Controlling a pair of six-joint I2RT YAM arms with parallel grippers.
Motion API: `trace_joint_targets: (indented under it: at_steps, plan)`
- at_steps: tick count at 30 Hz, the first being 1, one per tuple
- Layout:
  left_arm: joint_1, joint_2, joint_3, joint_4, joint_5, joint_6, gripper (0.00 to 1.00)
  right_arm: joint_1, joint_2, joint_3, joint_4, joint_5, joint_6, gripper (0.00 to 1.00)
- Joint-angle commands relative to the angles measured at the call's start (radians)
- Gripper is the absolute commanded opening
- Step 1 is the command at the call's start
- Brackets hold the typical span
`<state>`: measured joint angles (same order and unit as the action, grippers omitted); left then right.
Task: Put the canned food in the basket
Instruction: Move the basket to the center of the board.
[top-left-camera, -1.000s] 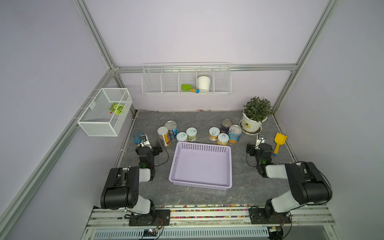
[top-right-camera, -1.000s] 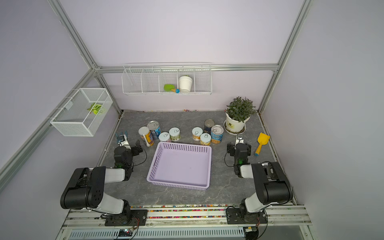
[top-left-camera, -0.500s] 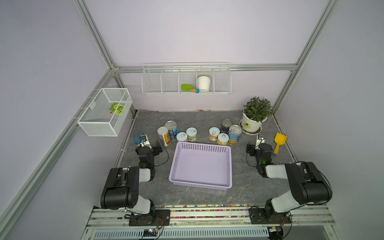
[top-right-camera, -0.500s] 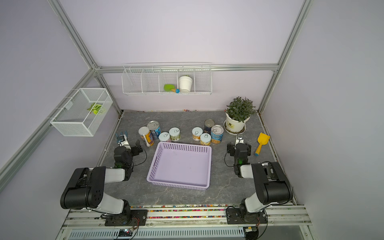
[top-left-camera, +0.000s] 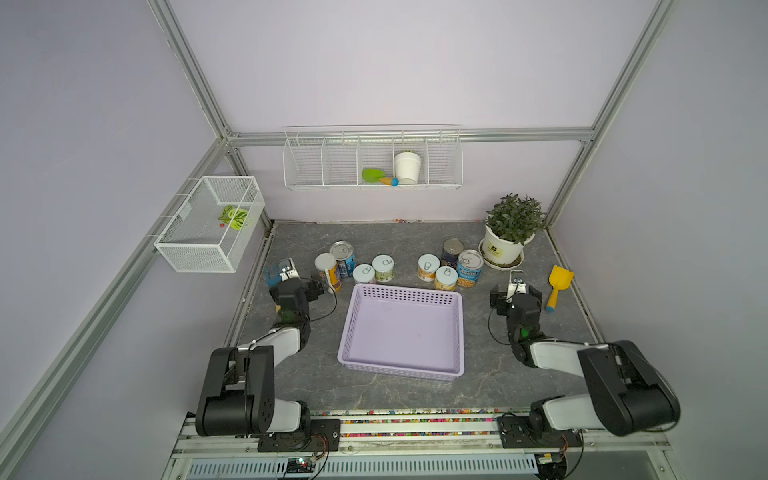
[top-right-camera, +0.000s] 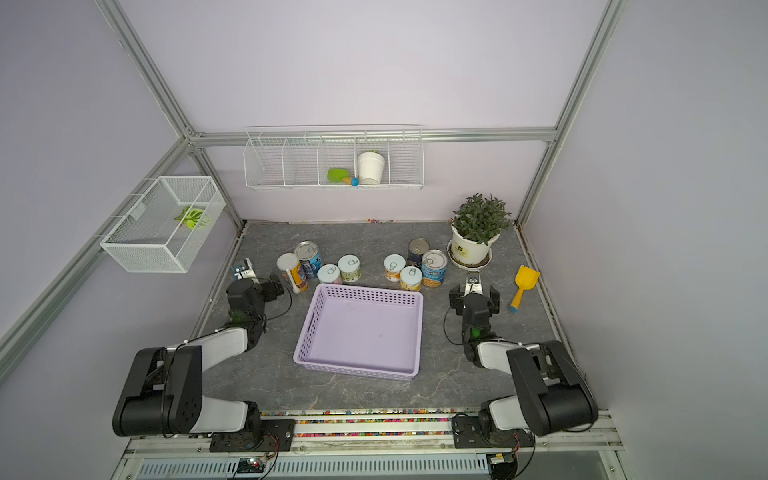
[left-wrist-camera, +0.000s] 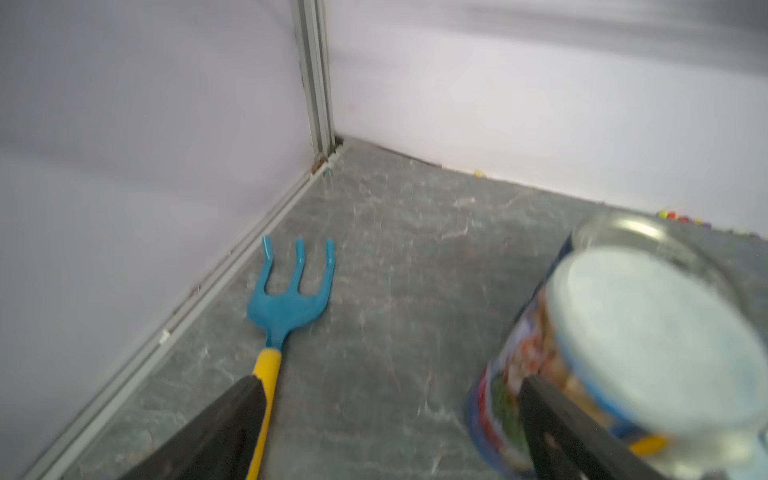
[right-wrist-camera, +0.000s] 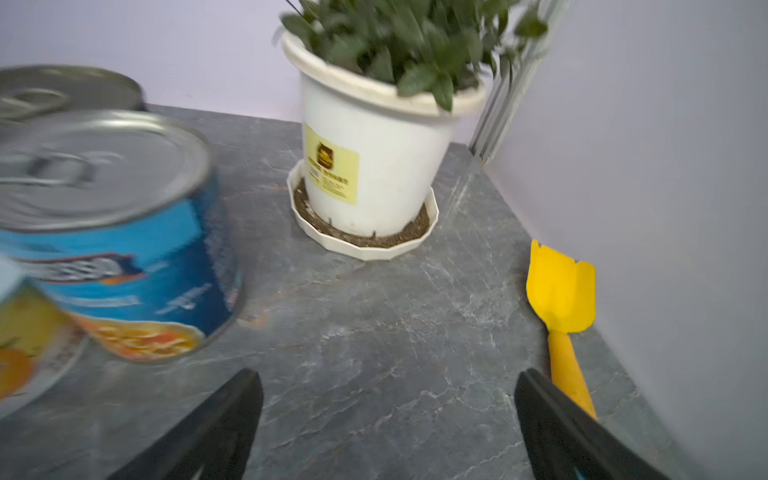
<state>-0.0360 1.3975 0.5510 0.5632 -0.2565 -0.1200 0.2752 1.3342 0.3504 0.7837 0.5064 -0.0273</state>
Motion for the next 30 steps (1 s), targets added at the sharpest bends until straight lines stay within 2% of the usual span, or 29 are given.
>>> trace_joint_targets:
  at_steps: [1,3,6,8,10,12,13,14,15,18,21,23,26,30]
  plan:
    - [-0.002,-0.021,0.044,-0.202,-0.073,-0.072,1.0,0.041,-0.162,0.15,-0.263,0.096,0.062,0.99]
    - [-0.004,-0.071,0.046,-0.248,-0.065,-0.07,1.0,0.042,-0.228,0.24,-0.489,0.088,0.156,0.99]
    - [-0.004,-0.204,0.064,-0.369,-0.093,-0.124,1.0,0.043,-0.309,0.295,-0.645,0.004,0.243,0.99]
    - [-0.004,-0.299,0.114,-0.531,-0.175,-0.252,1.0,0.043,-0.357,0.307,-0.699,-0.087,0.25,0.99]
    - [-0.002,-0.376,0.187,-0.771,-0.287,-0.45,1.0,0.041,-0.398,0.313,-0.725,-0.161,0.258,0.99]
    - [-0.002,-0.441,0.245,-0.997,-0.348,-0.588,1.0,0.047,-0.439,0.344,-0.816,-0.131,0.36,0.99]
    - [-0.003,-0.478,0.246,-1.035,-0.329,-0.593,1.0,0.048,-0.458,0.365,-0.905,-0.094,0.453,0.99]
    - [-0.002,-0.512,0.224,-1.014,-0.289,-0.564,1.0,0.049,-0.47,0.38,-0.982,-0.054,0.54,0.99]
    - [-0.002,-0.554,0.185,-0.955,-0.185,-0.509,1.0,0.048,-0.48,0.39,-1.027,-0.052,0.557,0.99]
    - [-0.002,-0.674,0.09,-0.826,0.037,-0.414,1.0,0.048,-0.513,0.355,-1.002,-0.222,0.454,0.98]
    - [-0.002,-0.768,0.083,-0.92,0.032,-0.444,1.0,0.048,-0.551,0.28,-0.901,-0.327,0.461,0.99]
    - [-0.002,-0.839,0.068,-0.956,0.041,-0.46,1.0,0.047,-0.563,0.244,-0.881,-0.312,0.475,0.99]
    - [-0.002,-0.926,0.032,-0.958,0.085,-0.486,1.0,0.047,-0.537,0.275,-0.959,-0.238,0.471,0.99]
    - [-0.004,-0.968,0.03,-1.009,0.038,-0.522,1.0,0.047,-0.423,0.323,-0.968,-0.213,0.449,0.98]
